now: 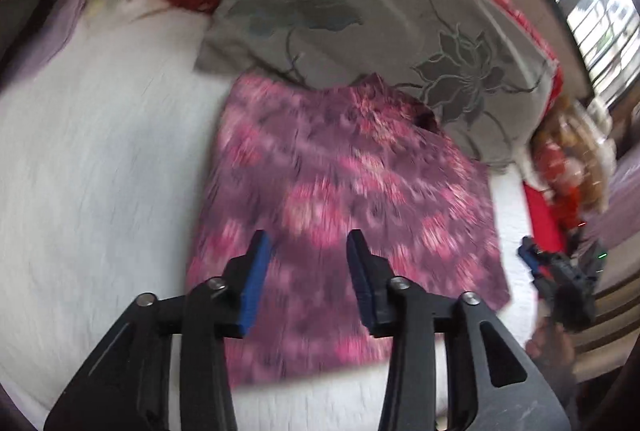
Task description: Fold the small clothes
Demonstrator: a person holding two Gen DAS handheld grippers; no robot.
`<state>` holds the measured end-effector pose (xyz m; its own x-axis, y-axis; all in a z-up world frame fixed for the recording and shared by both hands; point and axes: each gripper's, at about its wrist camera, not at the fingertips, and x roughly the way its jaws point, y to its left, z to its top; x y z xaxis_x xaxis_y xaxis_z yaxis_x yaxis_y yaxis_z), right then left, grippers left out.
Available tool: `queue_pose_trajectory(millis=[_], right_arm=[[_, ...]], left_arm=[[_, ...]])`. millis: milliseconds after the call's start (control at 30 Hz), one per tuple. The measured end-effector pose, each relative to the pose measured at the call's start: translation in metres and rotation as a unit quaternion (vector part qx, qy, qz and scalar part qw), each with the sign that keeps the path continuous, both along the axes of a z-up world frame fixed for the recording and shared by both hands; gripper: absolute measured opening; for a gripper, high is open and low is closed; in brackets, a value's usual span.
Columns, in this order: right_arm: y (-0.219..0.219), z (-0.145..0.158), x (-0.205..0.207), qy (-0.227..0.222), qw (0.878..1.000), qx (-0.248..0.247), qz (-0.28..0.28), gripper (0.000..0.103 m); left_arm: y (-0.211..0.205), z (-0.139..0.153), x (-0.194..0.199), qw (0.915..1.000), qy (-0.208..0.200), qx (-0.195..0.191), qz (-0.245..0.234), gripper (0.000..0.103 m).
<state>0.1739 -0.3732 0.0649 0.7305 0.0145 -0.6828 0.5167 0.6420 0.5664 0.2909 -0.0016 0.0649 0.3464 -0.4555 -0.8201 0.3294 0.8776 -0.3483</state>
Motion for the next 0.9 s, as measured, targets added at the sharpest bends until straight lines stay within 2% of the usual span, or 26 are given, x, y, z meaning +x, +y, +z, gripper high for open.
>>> queue_pose_trajectory(millis=[133, 200, 233, 267, 300, 367, 433, 500, 567, 633, 700, 733, 800, 833, 900], right_arm=[[0.009, -0.010, 0.043, 0.002, 0.998, -0.053, 0.016, 0.031], [0.009, -0.030, 0.058, 0.036, 0.997, -0.071, 0.021, 0.031], [0.008, -0.048, 0.065, 0.066, 0.995, -0.067, 0.028, 0.029], [0.008, -0.056, 0.065, 0.059, 0.995, -0.071, 0.031, 0.029], [0.009, -0.053, 0.061, 0.041, 0.995, -0.082, 0.025, 0.029], [0.007, -0.050, 0.061, 0.053, 0.996, -0.068, 0.028, 0.029], [0.003, -0.039, 0.057, 0.045, 0.997, -0.058, 0.019, 0.029], [0.004, -0.032, 0.048, 0.029, 0.997, -0.070, 0.009, 0.032], [0.005, -0.039, 0.046, 0.041, 0.997, -0.069, 0.011, 0.041], [0.006, -0.052, 0.050, 0.069, 0.996, -0.061, 0.023, 0.042], [0.013, -0.038, 0.047, 0.077, 0.993, -0.083, 0.015, 0.041], [0.018, -0.032, 0.046, 0.075, 0.994, -0.083, 0.014, 0.044], [0.032, -0.019, 0.041, 0.043, 0.995, -0.082, 0.034, 0.043], [0.042, -0.016, 0.040, 0.040, 0.994, -0.093, 0.047, 0.043], [0.058, -0.020, 0.042, 0.055, 0.990, -0.108, 0.069, 0.045]], left_arm=[[-0.029, -0.035, 0.028, 0.9979, -0.001, 0.064, 0.012, 0.046], [-0.034, -0.063, 0.036, 0.9952, 0.019, 0.094, 0.017, 0.047], [-0.032, -0.070, 0.036, 0.9961, 0.010, 0.086, 0.017, 0.050], [-0.030, -0.069, 0.034, 0.9966, -0.007, 0.081, 0.017, 0.051], [-0.030, -0.067, 0.032, 0.9964, -0.009, 0.084, 0.009, 0.051], [-0.027, -0.060, 0.032, 0.9967, 0.000, 0.081, -0.007, 0.051], [-0.018, -0.046, 0.033, 0.9991, 0.004, 0.041, -0.007, 0.051], [-0.006, -0.037, 0.034, 0.9997, -0.005, 0.019, 0.017, 0.052], [-0.002, -0.046, 0.037, 0.9993, 0.011, 0.022, 0.030, 0.058], [-0.004, -0.071, 0.043, 0.9965, 0.056, 0.059, 0.021, 0.058], [-0.004, -0.064, 0.035, 0.9971, 0.032, 0.069, 0.005, 0.058], [-0.003, -0.059, 0.032, 0.9972, 0.034, 0.067, 0.000, 0.058], [0.007, -0.051, 0.026, 0.9986, 0.049, 0.019, 0.002, 0.058], [0.010, -0.052, 0.023, 0.9985, 0.054, 0.010, 0.009, 0.059], [0.014, -0.061, 0.020, 0.9974, 0.067, 0.022, 0.014, 0.059]])
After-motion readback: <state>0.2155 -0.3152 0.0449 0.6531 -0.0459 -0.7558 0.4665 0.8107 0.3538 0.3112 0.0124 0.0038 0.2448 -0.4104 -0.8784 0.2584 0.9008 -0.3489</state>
